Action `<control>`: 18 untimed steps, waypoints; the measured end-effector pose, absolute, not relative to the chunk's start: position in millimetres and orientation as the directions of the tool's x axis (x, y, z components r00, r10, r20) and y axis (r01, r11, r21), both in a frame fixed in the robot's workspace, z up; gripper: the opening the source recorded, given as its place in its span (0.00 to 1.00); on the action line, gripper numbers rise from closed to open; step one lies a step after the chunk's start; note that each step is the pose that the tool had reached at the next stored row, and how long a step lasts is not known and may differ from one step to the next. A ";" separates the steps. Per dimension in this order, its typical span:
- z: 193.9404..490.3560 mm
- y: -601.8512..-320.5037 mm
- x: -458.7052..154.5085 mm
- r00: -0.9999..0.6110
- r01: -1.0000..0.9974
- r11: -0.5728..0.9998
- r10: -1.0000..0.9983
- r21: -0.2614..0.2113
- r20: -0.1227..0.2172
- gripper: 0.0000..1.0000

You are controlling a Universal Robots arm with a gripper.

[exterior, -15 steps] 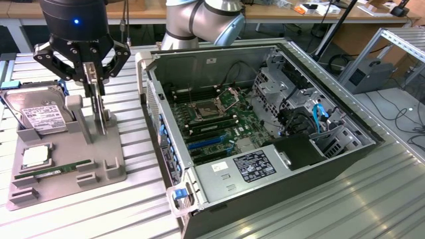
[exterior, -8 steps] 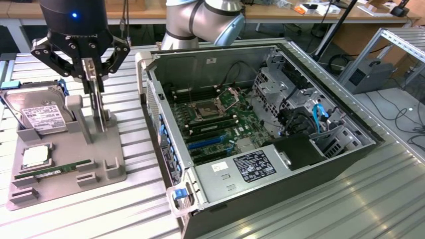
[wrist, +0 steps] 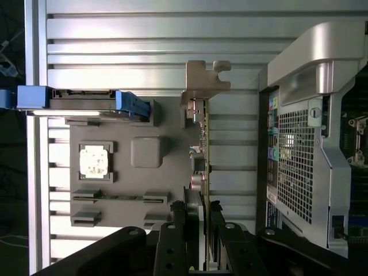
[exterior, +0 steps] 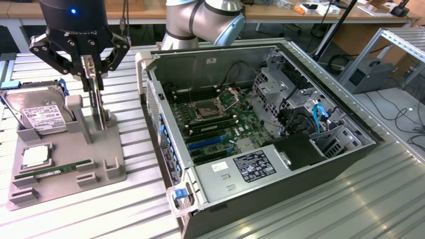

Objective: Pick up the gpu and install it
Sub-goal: 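Pick up the gpu and move the gpu toward the slot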

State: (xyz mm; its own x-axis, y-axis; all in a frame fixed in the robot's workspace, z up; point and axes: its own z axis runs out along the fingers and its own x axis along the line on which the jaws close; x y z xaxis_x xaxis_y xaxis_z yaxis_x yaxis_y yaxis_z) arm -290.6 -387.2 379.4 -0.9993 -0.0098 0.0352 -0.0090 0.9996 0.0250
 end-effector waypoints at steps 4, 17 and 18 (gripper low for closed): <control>382.0 -387.2 -290.6 -0.999 -0.009 1.000 -0.010 0.025 0.035 0.27; 389.2 -387.2 -290.7 -0.999 -0.009 1.000 -0.010 0.026 0.035 0.27; 389.7 -387.2 -290.7 -0.999 -0.009 1.000 -0.010 0.026 0.035 0.27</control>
State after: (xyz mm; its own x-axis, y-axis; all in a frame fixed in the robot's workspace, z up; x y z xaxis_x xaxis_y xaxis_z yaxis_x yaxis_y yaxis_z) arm -290.7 -387.2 389.7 -0.9993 -0.0099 0.0352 -0.0090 0.9996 0.0263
